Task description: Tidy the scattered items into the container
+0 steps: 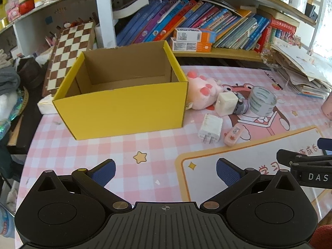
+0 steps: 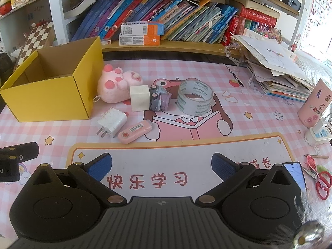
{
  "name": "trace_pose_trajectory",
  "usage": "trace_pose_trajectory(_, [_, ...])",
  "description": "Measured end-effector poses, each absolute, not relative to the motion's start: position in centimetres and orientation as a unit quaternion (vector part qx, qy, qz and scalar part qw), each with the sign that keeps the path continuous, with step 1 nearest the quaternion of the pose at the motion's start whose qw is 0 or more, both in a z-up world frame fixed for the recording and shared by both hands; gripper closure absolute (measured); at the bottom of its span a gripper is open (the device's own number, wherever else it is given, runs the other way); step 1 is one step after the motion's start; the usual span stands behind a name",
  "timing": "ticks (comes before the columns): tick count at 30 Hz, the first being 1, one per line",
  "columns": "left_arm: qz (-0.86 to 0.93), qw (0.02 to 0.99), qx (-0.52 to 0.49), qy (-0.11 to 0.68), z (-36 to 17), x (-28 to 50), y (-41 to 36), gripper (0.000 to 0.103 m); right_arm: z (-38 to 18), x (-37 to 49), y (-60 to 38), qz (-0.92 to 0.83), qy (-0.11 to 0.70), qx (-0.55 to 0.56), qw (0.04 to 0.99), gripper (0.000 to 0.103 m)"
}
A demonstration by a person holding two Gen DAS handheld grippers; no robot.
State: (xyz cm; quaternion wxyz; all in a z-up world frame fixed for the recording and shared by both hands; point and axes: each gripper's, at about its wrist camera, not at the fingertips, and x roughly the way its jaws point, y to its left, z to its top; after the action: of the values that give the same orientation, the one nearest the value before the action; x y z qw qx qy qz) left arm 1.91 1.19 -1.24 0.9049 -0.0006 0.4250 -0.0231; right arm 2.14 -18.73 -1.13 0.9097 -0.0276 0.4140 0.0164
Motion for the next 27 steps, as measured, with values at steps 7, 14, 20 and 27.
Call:
trace_pose_trajectory(7, [-0.059, 0.910, 0.003, 0.411, -1.0, 2.1, 1.4, 0.000, -1.2, 2.4, -18.4, 0.013, 0.409, -0.021, 0.912, 0.000])
trace_pose_trajectory(14, [-0.084, 0.914, 0.016, 0.396, -0.7, 2.2, 1.5, 0.000, -0.9, 2.2, -17.4, 0.009, 0.405, -0.020, 0.914, 0.000])
trace_pose_trajectory(20, [-0.087, 0.924, 0.020, 0.372, -0.3, 1.6, 2.4, 0.000, -0.8, 1.6, -16.7, 0.001, 0.407, -0.014, 0.913, 0.002])
trace_pose_trajectory(27, [-0.083, 0.928, 0.016, 0.364, -0.4, 1.1, 3.6, 0.000, -0.7, 0.6, -15.8, -0.013, 0.401, -0.017, 0.916, 0.000])
